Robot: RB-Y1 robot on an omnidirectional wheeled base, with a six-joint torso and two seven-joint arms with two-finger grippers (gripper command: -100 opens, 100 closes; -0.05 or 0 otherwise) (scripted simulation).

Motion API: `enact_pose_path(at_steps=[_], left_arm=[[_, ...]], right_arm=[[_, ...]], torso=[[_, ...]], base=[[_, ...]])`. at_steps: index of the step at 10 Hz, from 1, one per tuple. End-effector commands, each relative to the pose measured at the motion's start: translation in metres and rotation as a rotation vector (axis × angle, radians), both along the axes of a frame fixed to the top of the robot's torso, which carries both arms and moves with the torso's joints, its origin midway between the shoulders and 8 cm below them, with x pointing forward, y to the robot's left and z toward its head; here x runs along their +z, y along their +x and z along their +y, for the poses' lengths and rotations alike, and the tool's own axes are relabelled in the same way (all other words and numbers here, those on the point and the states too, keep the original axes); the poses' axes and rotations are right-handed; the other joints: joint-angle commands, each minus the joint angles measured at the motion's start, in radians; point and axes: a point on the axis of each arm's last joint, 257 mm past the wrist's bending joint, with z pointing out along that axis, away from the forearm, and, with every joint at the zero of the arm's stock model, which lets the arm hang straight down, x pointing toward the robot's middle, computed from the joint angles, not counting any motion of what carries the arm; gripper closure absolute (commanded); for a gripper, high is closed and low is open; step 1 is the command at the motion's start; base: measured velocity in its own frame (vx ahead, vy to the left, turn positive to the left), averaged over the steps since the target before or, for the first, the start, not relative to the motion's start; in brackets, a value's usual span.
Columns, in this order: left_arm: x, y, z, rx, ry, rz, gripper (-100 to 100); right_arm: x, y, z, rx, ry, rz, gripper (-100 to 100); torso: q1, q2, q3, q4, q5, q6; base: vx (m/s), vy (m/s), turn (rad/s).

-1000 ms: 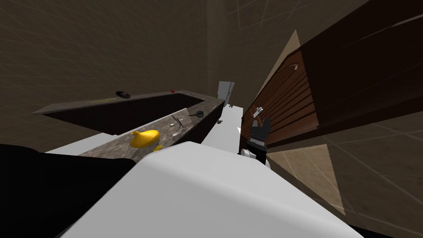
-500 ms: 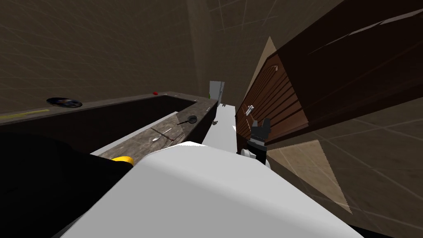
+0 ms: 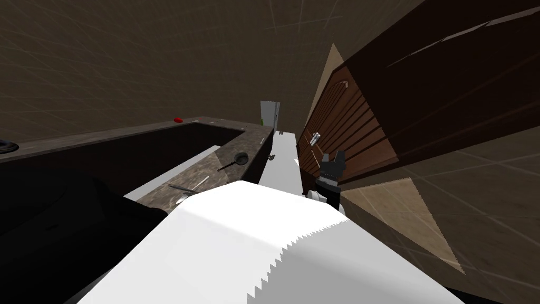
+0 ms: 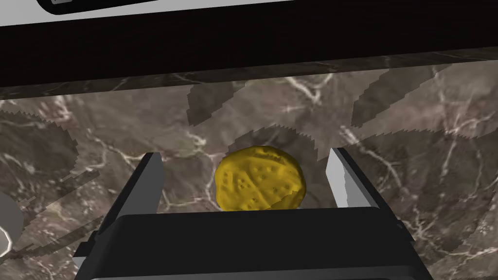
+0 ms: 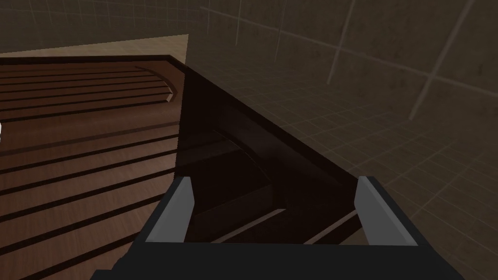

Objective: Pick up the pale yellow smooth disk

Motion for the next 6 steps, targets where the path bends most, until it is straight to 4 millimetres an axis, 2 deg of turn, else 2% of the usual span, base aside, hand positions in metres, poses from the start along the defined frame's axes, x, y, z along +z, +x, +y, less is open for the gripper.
enact_pose_path(at_steps=[1,2,6], left_arm=[[0.000,0.000,0.000,0.000,0.000,0.000,0],[-0.008,-0.003,-0.002,0.000,-0.001,-0.002,-100],[-0.023,-0.008,-0.005,0.000,-0.005,-0.004,-100]], right_arm=[[0.000,0.000,0.000,0.000,0.000,0.000,0],[0.000,0.000,0.000,0.000,0.000,0.000,0],[0.000,0.000,0.000,0.000,0.000,0.000,0]], torso=[[0.000,0.000,0.000,0.000,0.000,0.000],[-0.005,0.003,0.002,0.001,-0.001,0.000],[-0.007,0.004,0.003,0.001,-0.002,0.000]], base=[[0.009,0.018,0.006],[0.014,0.017,-0.006],[0.010,0.013,-0.002]])
